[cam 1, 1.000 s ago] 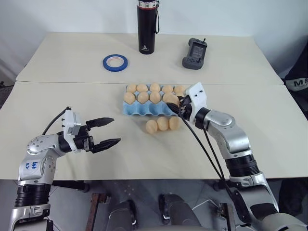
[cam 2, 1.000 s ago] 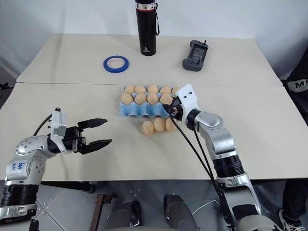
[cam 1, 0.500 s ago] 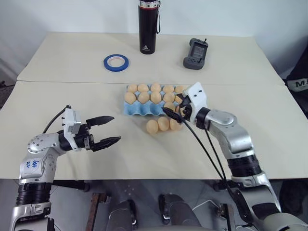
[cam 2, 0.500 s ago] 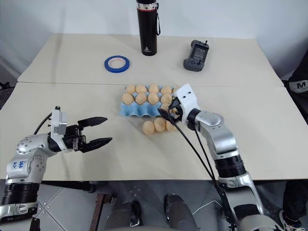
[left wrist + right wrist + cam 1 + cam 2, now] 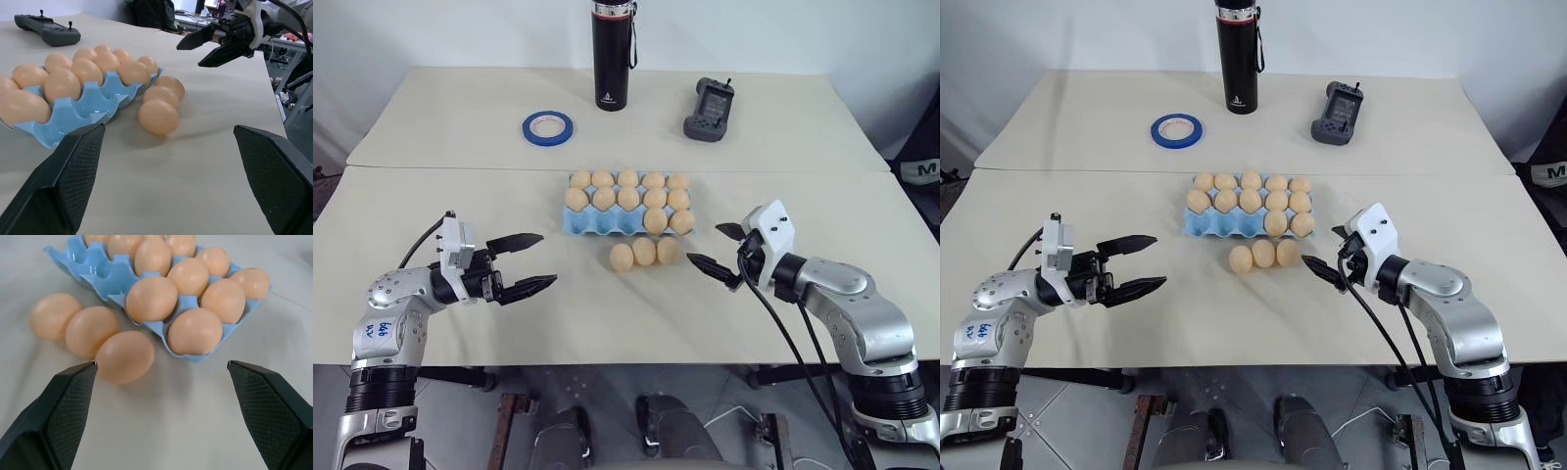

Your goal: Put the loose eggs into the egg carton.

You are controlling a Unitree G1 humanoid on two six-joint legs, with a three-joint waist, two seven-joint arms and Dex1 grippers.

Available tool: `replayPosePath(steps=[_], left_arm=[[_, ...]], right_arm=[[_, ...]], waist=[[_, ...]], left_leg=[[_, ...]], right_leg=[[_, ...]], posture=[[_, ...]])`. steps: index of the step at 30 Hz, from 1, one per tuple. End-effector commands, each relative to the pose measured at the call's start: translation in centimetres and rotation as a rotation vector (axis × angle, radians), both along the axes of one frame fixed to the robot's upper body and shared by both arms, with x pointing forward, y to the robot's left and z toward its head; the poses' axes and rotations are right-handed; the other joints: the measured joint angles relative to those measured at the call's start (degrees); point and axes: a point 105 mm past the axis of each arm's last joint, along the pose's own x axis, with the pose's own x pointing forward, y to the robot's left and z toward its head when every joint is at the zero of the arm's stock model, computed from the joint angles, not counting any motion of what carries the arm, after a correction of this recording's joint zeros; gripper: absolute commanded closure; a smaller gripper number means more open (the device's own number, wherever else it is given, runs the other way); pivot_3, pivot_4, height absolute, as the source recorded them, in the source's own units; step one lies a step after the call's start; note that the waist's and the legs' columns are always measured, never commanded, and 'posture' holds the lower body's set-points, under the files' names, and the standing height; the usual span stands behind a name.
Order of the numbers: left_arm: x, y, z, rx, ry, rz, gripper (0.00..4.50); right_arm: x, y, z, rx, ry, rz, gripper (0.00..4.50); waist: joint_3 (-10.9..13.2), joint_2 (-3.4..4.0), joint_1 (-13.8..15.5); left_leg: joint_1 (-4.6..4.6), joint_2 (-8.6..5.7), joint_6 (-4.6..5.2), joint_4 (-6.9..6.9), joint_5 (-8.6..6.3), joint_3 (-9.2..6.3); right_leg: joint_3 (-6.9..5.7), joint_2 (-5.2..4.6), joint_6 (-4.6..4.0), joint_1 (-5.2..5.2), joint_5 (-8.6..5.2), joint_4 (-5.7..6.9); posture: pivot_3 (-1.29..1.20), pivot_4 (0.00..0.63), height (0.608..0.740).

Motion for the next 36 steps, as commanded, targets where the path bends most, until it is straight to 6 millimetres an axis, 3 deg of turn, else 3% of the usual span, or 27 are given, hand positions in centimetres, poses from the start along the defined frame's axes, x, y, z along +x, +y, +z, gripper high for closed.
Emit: replayPosePath(steps=[1,17,34,36], left_arm=[[0.0,0.2,0.8,0.000,-0.037,-0.003,0.00],[-0.6,0.5,0.8,0.007,-0.033,0.004,0.00],[-1.1,0.7,0.9,0.005,-0.040,0.025,0.00],[-1.1,0.7,0.9,0.005,-0.041,0.026,0.00]], right_arm=[[-0.1,1.2,1.2,0.024,-0.048,0.026,0.04],[1.2,4.8,-1.4,0.027,0.008,0.048,0.04],[2.5,5.4,-2.7,-0.018,-0.007,0.032,0.04],[2.5,5.4,-2.8,-0.017,-0.003,0.033,0.43]], waist=[[0.0,0.00,0.0],[0.0,0.00,0.0],[0.0,0.00,-0.1],[0.0,0.00,-0.1]], left_leg=[[0.00,0.00,0.00,0.00,0.00,0.00],[-0.03,0.01,-0.03,-0.02,-0.01,0.00],[-0.04,0.01,-0.04,-0.02,-0.01,0.01],[-0.04,0.01,-0.05,-0.02,-0.01,0.01]], right_leg=[[0.00,0.00,0.00,0.00,0.00,0.00],[-0.01,0.00,0.00,-0.01,-0.01,-0.04],[-0.01,0.00,0.00,-0.01,-0.01,-0.05],[-0.01,0.00,0.00,-0.01,-0.01,-0.05]], posture=[[0.00,0.150,0.740],[0.00,0.150,0.740],[0.00,0.150,0.740],[0.00,0.150,0.740]])
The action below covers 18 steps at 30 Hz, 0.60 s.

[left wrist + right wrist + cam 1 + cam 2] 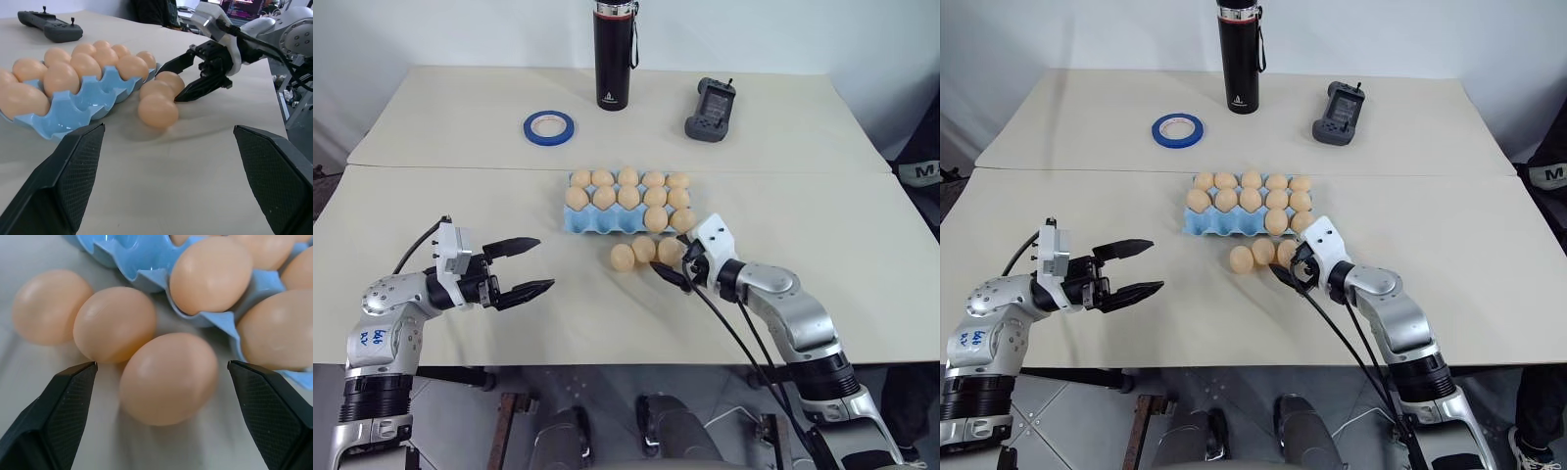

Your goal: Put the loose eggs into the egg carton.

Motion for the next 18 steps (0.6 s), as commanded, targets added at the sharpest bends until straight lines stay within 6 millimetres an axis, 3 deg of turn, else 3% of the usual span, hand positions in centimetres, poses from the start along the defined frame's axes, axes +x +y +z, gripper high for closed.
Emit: replayPosePath(steps=[1,5,7,13,18], left_arm=[[-0.3,0.4,1.2,-0.007,-0.043,0.009,0.00],[-0.4,0.4,1.2,-0.007,-0.044,0.010,0.00],[-0.4,0.3,1.2,-0.007,-0.044,0.010,0.00],[-0.3,0.4,1.3,-0.009,-0.045,0.013,0.00],[-0.1,0.2,1.3,-0.015,-0.044,0.015,0.00]], right_arm=[[0.1,0.2,1.2,0.007,-0.045,0.008,0.65],[-0.1,0.0,1.6,0.010,-0.056,0.007,2.02],[-0.3,-0.2,1.9,0.013,-0.063,0.008,2.42],[-1.2,-1.0,4.9,0.039,-0.119,0.021,2.73],[-0.2,-0.3,7.6,0.082,-0.163,0.021,2.74]], waist=[[0.0,0.00,0.0],[0.0,0.00,0.0],[0.0,0.00,0.0],[0.0,0.00,0.1],[0.0,0.01,-0.2]], left_leg=[[0.00,0.00,0.00,0.00,0.00,0.00],[0.00,0.00,0.01,0.00,0.00,0.00],[0.00,0.00,0.00,0.00,0.00,0.00],[-0.01,-0.01,0.00,-0.01,-0.01,0.00],[0.03,0.00,0.04,-0.01,-0.04,-0.01]], right_leg=[[0.00,0.00,0.00,0.00,0.00,0.00],[0.00,-0.01,0.00,0.00,0.00,0.00],[0.00,-0.01,0.00,0.00,0.00,0.00],[0.00,-0.02,0.00,0.00,0.00,-0.02],[0.01,0.00,-0.02,0.00,0.00,0.02]], posture=[[0.00,0.150,0.740],[0.00,0.150,0.740],[0.00,0.150,0.740],[0.00,0.150,0.740],[0.00,0.150,0.740]])
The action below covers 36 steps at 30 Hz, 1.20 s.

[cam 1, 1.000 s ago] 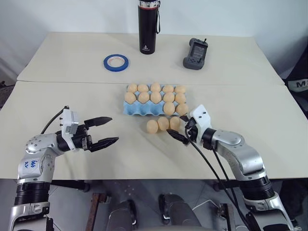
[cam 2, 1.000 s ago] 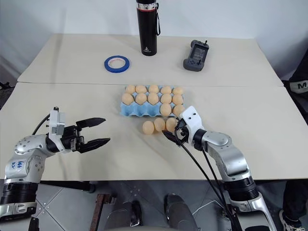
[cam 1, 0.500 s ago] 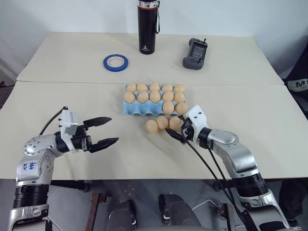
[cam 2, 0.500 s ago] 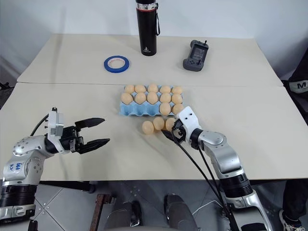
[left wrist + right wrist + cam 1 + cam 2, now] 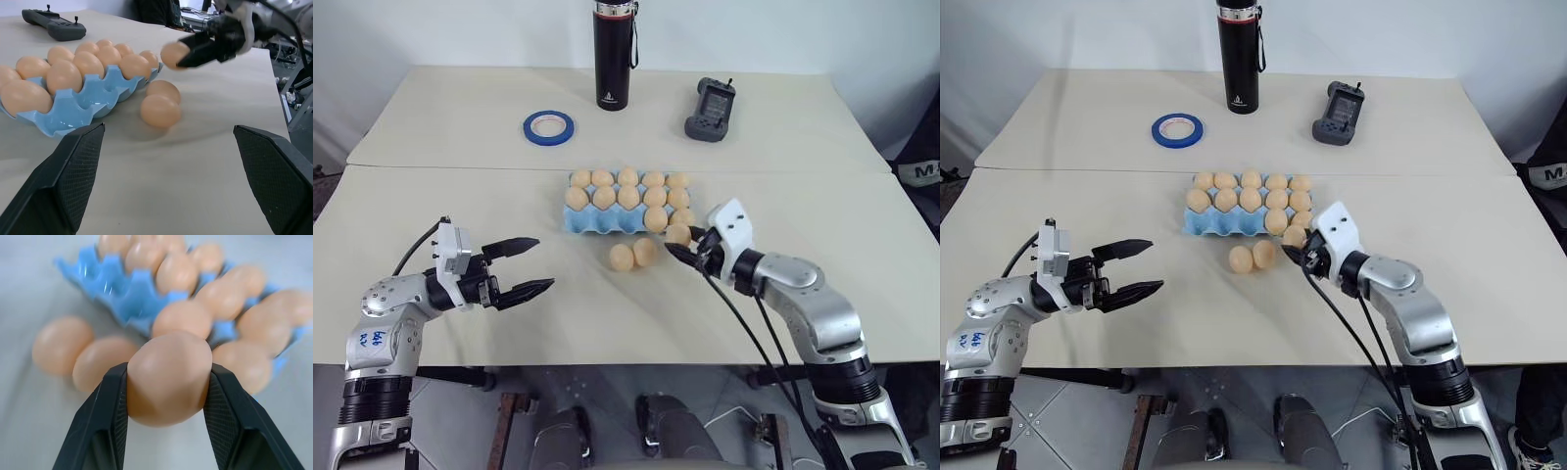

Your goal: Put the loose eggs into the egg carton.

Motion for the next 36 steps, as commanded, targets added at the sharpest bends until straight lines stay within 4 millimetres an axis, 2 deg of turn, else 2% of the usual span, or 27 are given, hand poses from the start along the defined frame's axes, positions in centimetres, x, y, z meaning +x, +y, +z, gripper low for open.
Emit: replayPosePath(steps=[1,9,18,26,30,36], left_arm=[[-0.1,0.1,1.3,-0.008,-0.051,0.001,0.00],[-0.3,0.2,1.4,-0.012,-0.059,0.017,0.00],[-0.8,0.5,1.3,-0.015,-0.060,0.046,0.00],[-0.9,0.5,1.3,-0.018,-0.061,0.054,0.00],[-0.8,0.4,1.3,-0.019,-0.061,0.051,0.00],[-0.6,0.4,1.3,-0.020,-0.059,0.043,0.00]], right_arm=[[0.6,0.7,2.9,0.049,-0.077,0.008,2.74],[3.2,4.3,3.0,0.075,-0.084,0.049,2.74],[4.1,6.9,2.5,0.071,-0.092,0.116,2.74],[3.8,7.9,2.4,0.049,-0.102,0.160,0.02],[3.6,7.3,2.5,0.044,-0.106,0.151,0.02],[2.3,3.8,4.0,0.092,-0.152,0.132,0.02]], waist=[[0.0,0.00,0.0],[0.0,0.01,0.0],[0.0,0.01,0.0],[0.0,0.02,0.0],[0.0,0.01,0.0],[0.0,0.01,0.2]], left_leg=[[0.01,0.01,0.01,0.00,-0.01,-0.01],[-0.07,0.00,-0.04,-0.01,0.02,-0.02],[-0.12,0.02,-0.07,0.00,0.01,0.02],[-0.12,0.03,-0.08,-0.01,0.02,0.01],[-0.11,0.02,-0.08,-0.01,0.02,0.01],[-0.13,0.02,-0.09,-0.03,0.00,0.00]], right_leg=[[-0.01,0.01,-0.02,-0.01,0.00,0.02],[-0.05,-0.01,-0.05,-0.02,-0.03,-0.07],[-0.03,0.00,-0.04,-0.10,-0.04,-0.03],[-0.04,0.00,-0.04,-0.10,-0.04,-0.02],[-0.04,0.00,-0.04,-0.10,-0.04,-0.02],[-0.05,-0.02,-0.04,-0.10,-0.04,-0.07]], posture=[[0.00,0.150,0.740],[0.00,0.150,0.740],[0.00,0.150,0.740],[0.00,0.150,0.740],[0.00,0.150,0.740],[0.00,0.150,0.740]])
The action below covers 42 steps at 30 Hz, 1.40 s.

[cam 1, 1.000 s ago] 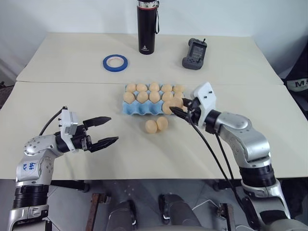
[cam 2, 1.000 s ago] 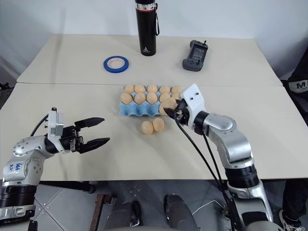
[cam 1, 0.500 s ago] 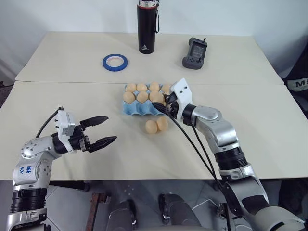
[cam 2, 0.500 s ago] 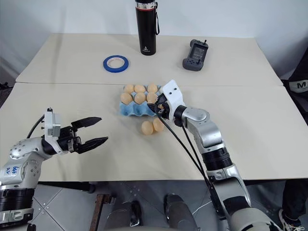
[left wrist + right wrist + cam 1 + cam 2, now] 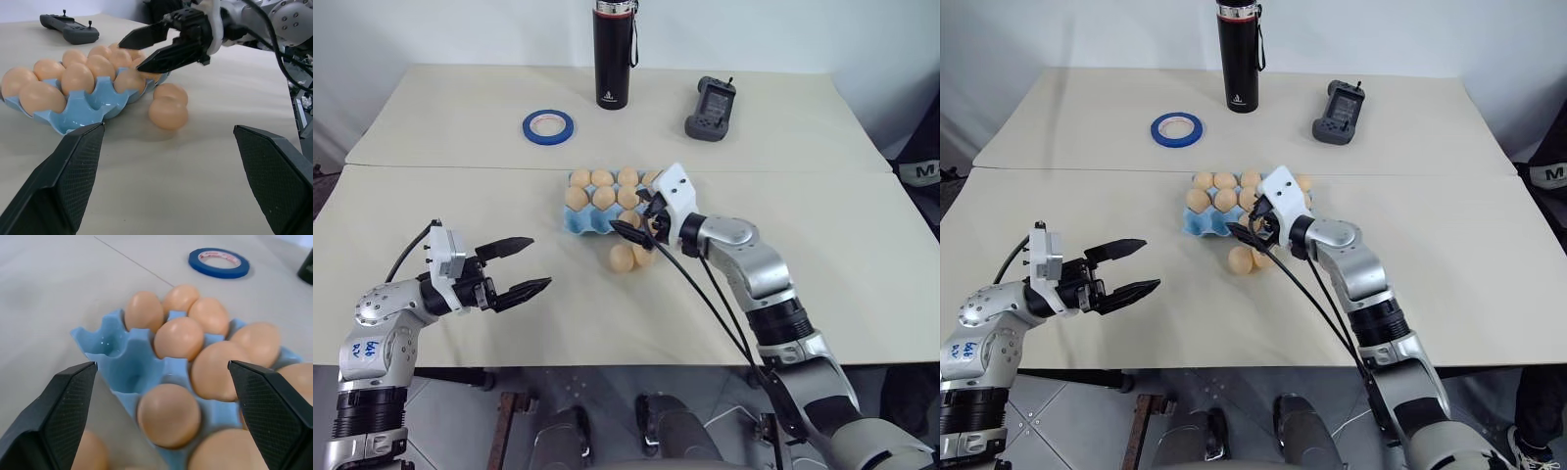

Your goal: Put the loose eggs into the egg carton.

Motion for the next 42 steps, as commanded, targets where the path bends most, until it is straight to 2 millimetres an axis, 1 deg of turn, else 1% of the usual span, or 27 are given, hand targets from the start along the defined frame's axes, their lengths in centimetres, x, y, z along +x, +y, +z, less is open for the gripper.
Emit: replayPosePath(steps=[1,3,4,5,7,11,15,17,20,22,25,29,32,34,37,42], left_arm=[[0.0,0.1,0.9,-0.010,-0.035,-0.009,0.00],[0.0,0.1,0.8,-0.010,-0.033,-0.010,0.00],[0.1,0.1,0.8,-0.011,-0.032,-0.011,0.00],[0.1,0.1,0.7,-0.014,-0.029,-0.010,0.00],[0.2,0.3,0.6,-0.017,-0.024,-0.008,0.00],[0.4,0.7,0.4,-0.019,-0.015,-0.003,0.00],[0.5,1.1,0.1,-0.018,-0.006,0.009,0.00],[0.5,1.2,0.0,-0.017,-0.003,0.011,0.00],[0.5,1.3,-0.1,-0.016,-0.002,0.012,0.00],[0.4,1.4,-0.1,-0.015,-0.001,0.012,0.00],[0.4,1.4,0.0,-0.013,-0.004,0.012,0.00],[0.3,1.4,0.0,-0.009,-0.007,0.012,0.00],[0.2,1.4,0.1,-0.009,-0.010,0.012,0.00],[0.1,1.3,0.2,-0.009,-0.012,0.012,0.00],[0.0,1.3,0.2,-0.010,-0.013,0.014,0.00],[-0.1,1.3,0.3,-0.010,-0.015,0.015,0.00]], right_arm=[[-1.4,-2.1,2.4,0.089,-0.084,0.011,0.02],[-2.3,-4.2,1.9,0.067,-0.111,0.004,0.02],[-2.7,-4.9,1.6,0.058,-0.114,0.005,0.02],[-3.7,-6.2,1.0,0.036,-0.101,0.020,0.02],[-5.9,-8.0,-0.3,-0.005,-0.055,0.079,0.02],[-9.0,-10.5,-1.6,-0.037,0.030,0.159,0.02],[-10.3,-12.5,-2.3,-0.047,0.083,0.157,0.02],[-10.7,-13.0,-2.6,-0.055,0.093,0.155,0.02],[-11.0,-13.4,-2.8,-0.064,0.106,0.156,0.02],[-11.2,-13.3,-2.9,-0.063,0.111,0.160,0.02],[-11.2,-12.4,-3.0,-0.057,0.098,0.177,0.02],[-10.1,-10.2,-2.8,-0.035,0.049,0.153,0.02],[-9.3,-7.6,-2.6,-0.007,0.013,0.147,0.02],[-8.7,-6.3,-2.6,0.009,-0.002,0.126,0.02],[-7.2,-5.4,-3.0,0.019,-0.012,0.053,0.02],[-5.7,-4.4,-4.3,-0.016,-0.003,0.004,0.02]], waist=[[0.0,0.00,0.1],[0.0,0.00,0.2],[0.0,0.00,0.2],[0.0,0.00,0.2],[0.0,0.01,0.4],[0.0,0.04,0.0],[0.0,0.04,0.0],[0.0,0.04,0.1],[0.0,0.03,0.2],[0.0,0.04,0.2],[0.0,0.04,0.2],[0.0,0.05,0.0],[0.0,0.05,0.0],[0.0,0.05,0.1],[0.0,0.05,0.2],[0.0,0.04,0.2]], left_leg=[[-0.01,0.00,0.00,0.00,-0.01,0.00],[-0.01,0.00,0.00,-0.01,-0.01,-0.03],[-0.01,0.00,0.00,-0.02,-0.01,-0.03],[-0.01,-0.01,0.01,-0.02,-0.02,-0.04],[-0.01,-0.02,0.03,-0.01,-0.03,-0.05],[0.07,-0.01,0.09,-0.01,-0.08,-0.08],[0.31,0.00,0.25,0.00,-0.16,-0.10],[0.31,-0.01,0.25,0.02,-0.13,-0.20],[0.30,-0.04,0.23,0.03,-0.15,-0.24],[0.28,-0.04,0.24,0.03,-0.15,-0.24],[0.26,-0.03,0.28,0.01,-0.13,-0.28],[0.25,-0.01,0.24,0.02,-0.12,-0.31],[0.25,-0.02,0.17,0.02,-0.10,-0.34],[0.24,-0.02,0.12,0.01,-0.11,-0.35],[0.19,-0.03,-0.04,0.02,-0.16,-0.36],[0.14,-0.04,-0.02,0.02,-0.09,-0.36]], right_leg=[[-0.01,0.00,0.00,0.00,0.00,-0.02],[-0.03,0.00,0.00,0.02,0.00,-0.05],[-0.04,0.00,0.01,0.02,0.00,-0.06],[-0.06,0.00,0.02,0.06,-0.01,-0.10],[-0.06,-0.01,0.04,0.07,-0.02,-0.12],[-0.07,0.02,0.08,0.20,-0.04,-0.16],[-0.04,0.07,0.07,0.34,-0.04,-0.04],[-0.10,0.06,0.04,0.36,-0.02,-0.02],[-0.13,0.00,0.02,0.39,-0.01,-0.02],[-0.14,-0.02,0.02,0.39,-0.01,-0.03],[-0.17,-0.02,0.02,0.38,-0.01,-0.05],[-0.20,0.00,-0.01,0.37,-0.02,-0.03],[-0.23,-0.01,-0.03,0.35,-0.03,0.00],[-0.23,-0.02,-0.04,0.34,-0.04,0.01],[-0.26,-0.04,-0.06,0.32,-0.05,0.00],[-0.28,-0.06,-0.06,0.31,-0.05,-0.06]], posture=[[0.00,0.150,0.740],[0.00,0.150,0.740],[0.00,0.150,0.740],[0.00,0.150,0.740],[0.00,0.150,0.740],[0.00,0.150,0.740],[0.00,0.150,0.740],[0.00,0.150,0.740],[0.00,0.150,0.740],[0.00,0.150,0.740],[0.00,0.150,0.740],[0.00,0.150,0.740],[0.00,0.150,0.740],[0.00,0.150,0.740],[0.00,0.150,0.740],[0.00,0.150,0.740]])
